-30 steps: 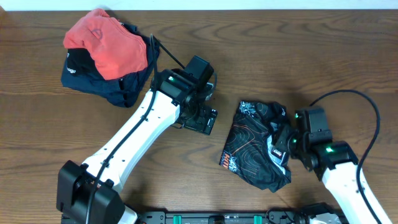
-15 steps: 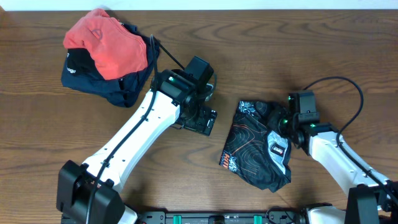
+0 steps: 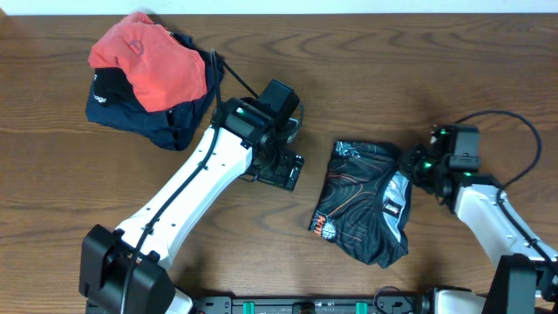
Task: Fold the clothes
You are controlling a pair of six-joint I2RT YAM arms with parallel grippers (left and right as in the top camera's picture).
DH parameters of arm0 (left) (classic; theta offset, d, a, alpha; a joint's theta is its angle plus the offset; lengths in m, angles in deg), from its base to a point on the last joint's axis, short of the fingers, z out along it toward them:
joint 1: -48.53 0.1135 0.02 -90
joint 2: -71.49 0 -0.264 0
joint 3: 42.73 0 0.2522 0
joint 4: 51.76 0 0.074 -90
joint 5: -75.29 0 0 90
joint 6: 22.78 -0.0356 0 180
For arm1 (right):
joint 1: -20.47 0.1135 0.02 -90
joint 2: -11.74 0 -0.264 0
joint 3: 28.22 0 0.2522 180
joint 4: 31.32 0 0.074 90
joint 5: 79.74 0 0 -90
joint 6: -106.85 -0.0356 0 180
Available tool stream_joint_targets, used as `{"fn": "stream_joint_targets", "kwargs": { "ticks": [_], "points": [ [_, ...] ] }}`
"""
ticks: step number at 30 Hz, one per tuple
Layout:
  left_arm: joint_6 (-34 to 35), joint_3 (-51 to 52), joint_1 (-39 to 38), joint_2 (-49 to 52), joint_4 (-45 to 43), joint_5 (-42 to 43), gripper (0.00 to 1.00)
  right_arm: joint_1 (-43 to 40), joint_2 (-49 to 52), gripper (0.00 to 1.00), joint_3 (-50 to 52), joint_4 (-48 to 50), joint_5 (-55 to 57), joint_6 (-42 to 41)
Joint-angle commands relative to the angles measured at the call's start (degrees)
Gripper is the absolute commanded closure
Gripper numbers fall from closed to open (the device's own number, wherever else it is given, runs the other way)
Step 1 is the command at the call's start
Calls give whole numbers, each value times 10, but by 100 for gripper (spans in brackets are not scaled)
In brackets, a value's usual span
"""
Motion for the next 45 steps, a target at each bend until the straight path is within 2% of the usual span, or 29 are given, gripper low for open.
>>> {"fn": "stream_joint_targets", "kwargs": {
  "ticks": [1, 4, 6, 10, 15, 16, 18, 20, 21, 23, 28, 29, 32, 33, 35, 37, 41, 45],
  "points": [
    [-6, 5, 3, -4, 4, -7, 16, -26, 0, 92, -8, -2, -53, 44],
    [-6, 6, 3, -4, 3, -7, 16, -38, 0, 89, -8, -4, -54, 70],
    [-6, 6, 3, -4, 3, -7, 16, -42, 0, 82, -8, -5, -62, 87],
    [-5, 8, 3, -4, 3, -7, 16, -42, 0, 70, -8, 4, -99, 186],
    [-5, 13, 3, -4, 3, -5, 16, -42, 4, 46, -8, -14, -15, 188],
    [-5, 13, 3, -4, 3, -5, 16, -42, 8, 45, -8, -17, -14, 189],
    [-5, 13, 3, -4, 2, -5, 16, -42, 20, 46, -7, -19, -13, 188],
    [6, 13, 3, -4, 1, -3, 16, -42, 36, 55, -8, -10, -13, 179],
    [10, 13, 3, -4, 1, -3, 16, -42, 45, 67, -8, -3, -13, 174],
    [13, 13, 3, -4, 1, -2, 16, -42, 68, 99, -7, 18, -13, 171],
    [34, 15, 2, -4, -7, 1, 15, -55, 80, 99, -8, 52, 35, 175],
    [34, 15, 2, -4, -10, 8, 12, -62, 75, 99, -8, 54, 34, 176],
    [34, 17, 2, -4, -21, 29, 11, -85, 52, 99, -10, 50, 2, 176],
    [34, 18, 2, -4, -23, 31, 10, -92, 41, 92, -11, 47, -31, 181],
    [34, 22, 2, -4, -33, 39, 10, -101, 17, 68, -11, 35, -86, 199],
    [34, 27, 2, -4, -38, 56, 9, -104, -11, 62, -11, 14, -104, 198],
    [34, 41, 2, -4, -47, 89, 9, -103, -77, 61, -11, -50, -108, 197],
    [37, 78, 0, -4, -93, 124, 9, -98, -124, 64, -11, -140, -113, 204]
  ]
}}
